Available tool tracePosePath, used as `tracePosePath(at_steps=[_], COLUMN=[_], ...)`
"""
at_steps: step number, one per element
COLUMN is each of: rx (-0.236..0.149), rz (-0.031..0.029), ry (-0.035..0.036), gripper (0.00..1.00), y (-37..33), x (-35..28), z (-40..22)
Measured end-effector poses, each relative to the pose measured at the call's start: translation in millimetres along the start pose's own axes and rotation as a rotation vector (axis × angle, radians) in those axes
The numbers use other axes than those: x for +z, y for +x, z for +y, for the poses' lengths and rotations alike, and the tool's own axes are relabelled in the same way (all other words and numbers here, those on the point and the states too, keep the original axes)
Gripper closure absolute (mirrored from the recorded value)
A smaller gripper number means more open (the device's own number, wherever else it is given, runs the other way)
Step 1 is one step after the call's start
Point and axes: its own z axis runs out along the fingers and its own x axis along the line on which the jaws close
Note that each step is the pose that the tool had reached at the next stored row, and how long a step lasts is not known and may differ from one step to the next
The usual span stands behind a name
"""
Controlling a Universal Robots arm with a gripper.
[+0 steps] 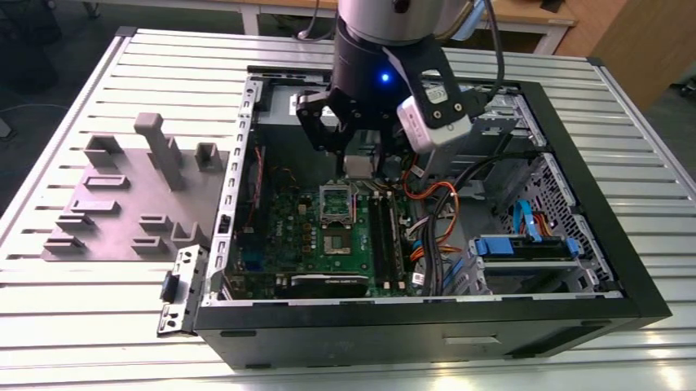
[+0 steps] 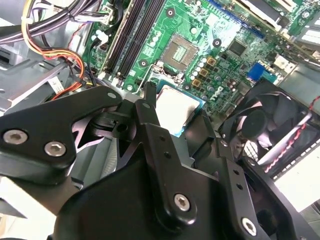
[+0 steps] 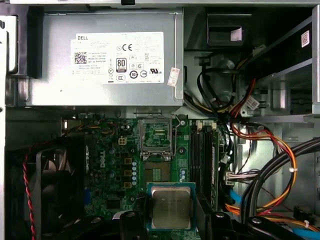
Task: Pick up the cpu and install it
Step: 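Place the cpu into insertion slot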
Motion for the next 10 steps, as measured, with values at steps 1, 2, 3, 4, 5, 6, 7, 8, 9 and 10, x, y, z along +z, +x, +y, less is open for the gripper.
tracePosePath(at_steps=[1,2,3,4,5,6,7,8,9,10], rx=[0.000,0.000,0.000,0.000,0.000,0.000,0.000,0.000,0.000,0.000], rz=[0.0000,0.0000,0.0000,0.0000,0.0000,0.0000,0.0000,0.0000,0.0000,0.0000], ry=[-0.0001,0.0000,0.0000,0.0000,-0.0001,0.0000,0.0000,0.0000,0.0000,0.0000], gripper=[0.53,0.53,0.53,0.53,0.53,0.53,0.53,0.53,0.53,0.53], y=[0.0,0.0,-0.1,-0.1,-0.1,-0.1,-0.2,-0.2,-0.2,-0.2], x=[1.8,3.7,5.5,7.4,9.2,10.9,12.7,14.5,16.4,18.2], z=[0.0,-0.1,-0.1,-0.1,-0.1,-0.1,-0.1,-0.1,-0.1,-0.2])
